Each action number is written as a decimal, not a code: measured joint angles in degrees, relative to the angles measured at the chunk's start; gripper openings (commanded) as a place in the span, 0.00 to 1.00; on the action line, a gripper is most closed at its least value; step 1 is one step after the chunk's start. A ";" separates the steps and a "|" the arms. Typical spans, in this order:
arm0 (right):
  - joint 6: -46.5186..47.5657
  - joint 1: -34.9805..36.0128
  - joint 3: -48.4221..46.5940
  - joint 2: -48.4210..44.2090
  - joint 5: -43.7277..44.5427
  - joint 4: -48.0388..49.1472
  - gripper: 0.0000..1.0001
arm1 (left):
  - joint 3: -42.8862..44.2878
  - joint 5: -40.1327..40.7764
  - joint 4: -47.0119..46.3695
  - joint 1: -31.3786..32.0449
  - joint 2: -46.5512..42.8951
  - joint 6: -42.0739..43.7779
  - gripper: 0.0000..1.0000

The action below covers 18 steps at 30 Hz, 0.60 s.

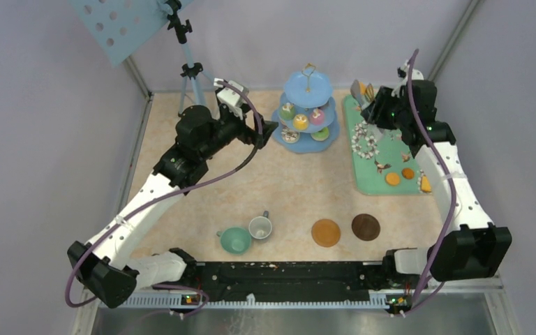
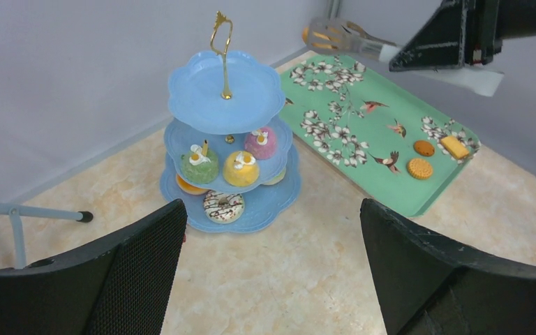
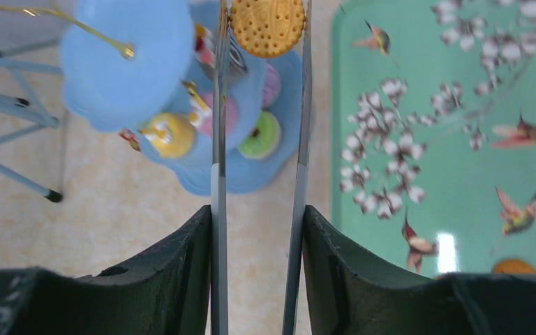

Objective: Serve the afternoon tea

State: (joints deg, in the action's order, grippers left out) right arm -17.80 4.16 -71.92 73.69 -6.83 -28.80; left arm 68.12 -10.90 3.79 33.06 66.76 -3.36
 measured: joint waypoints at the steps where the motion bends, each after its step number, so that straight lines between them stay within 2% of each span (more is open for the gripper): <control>1: -0.02 0.52 -2.54 0.94 -0.59 0.66 0.10 | 0.61 0.11 0.24 0.00 -0.15 -0.09 0.99; 6: -0.37 4.55 -10.99 6.10 -2.73 3.13 0.10 | 0.37 2.03 0.31 0.04 -1.31 1.44 0.99; 10: -0.37 7.41 -15.19 10.84 -3.04 2.29 0.11 | -3.08 4.15 -0.35 0.04 -2.14 3.69 0.99; 18: -0.28 9.31 -19.15 16.90 -2.73 0.22 0.12 | -7.39 5.03 -0.92 0.04 -2.25 5.46 0.99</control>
State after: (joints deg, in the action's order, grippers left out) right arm -18.09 13.47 -91.07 90.59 -9.56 -28.58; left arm 60.73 -5.87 2.87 33.10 64.51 2.11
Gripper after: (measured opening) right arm 0.438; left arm 0.987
